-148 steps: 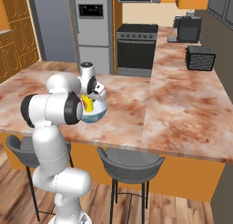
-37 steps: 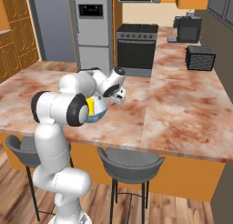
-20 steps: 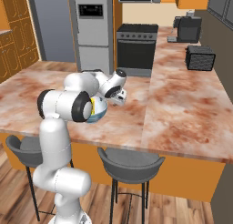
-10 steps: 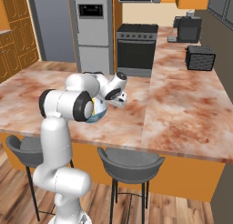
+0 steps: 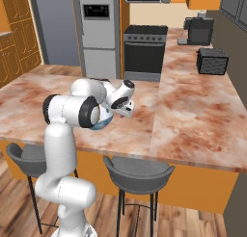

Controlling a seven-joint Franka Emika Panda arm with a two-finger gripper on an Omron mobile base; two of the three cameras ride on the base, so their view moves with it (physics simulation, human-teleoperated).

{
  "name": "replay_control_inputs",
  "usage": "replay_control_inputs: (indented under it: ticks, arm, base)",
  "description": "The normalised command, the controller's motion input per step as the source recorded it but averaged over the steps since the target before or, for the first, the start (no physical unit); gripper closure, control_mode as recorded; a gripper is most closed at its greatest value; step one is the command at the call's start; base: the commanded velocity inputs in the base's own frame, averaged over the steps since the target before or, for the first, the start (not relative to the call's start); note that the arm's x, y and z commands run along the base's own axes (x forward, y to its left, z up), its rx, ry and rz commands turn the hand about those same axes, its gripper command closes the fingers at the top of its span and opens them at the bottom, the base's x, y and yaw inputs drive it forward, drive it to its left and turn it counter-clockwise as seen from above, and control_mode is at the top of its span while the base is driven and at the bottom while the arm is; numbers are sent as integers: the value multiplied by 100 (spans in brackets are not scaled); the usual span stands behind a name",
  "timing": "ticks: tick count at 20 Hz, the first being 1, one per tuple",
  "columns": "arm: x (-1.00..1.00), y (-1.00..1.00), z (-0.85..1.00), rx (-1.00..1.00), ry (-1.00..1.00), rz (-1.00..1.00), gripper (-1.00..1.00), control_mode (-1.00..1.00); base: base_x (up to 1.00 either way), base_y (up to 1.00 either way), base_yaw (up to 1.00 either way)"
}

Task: Place the cup inside the bowl on the dining table and move the bowl to any counter.

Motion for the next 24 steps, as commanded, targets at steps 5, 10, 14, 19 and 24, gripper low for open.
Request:
replay_control_inputs:
  ticks: [5, 10, 14, 19, 24]
  arm:
    - [0, 2, -15, 0, 0, 1, -100, -100]
    - [0, 3, -5, 0, 0, 1, -100, -100]
    - [0, 0, 0, 0, 0, 0, 100, -100]
    - [0, 0, 0, 0, 0, 0, 100, -100]
    - [0, 0, 1, 0, 0, 0, 100, -100]
  base:
    - [0, 0, 0]
    - [0, 0, 0]
    - [0, 0, 0]
    - [0, 0, 0]
    - [0, 0, 0]
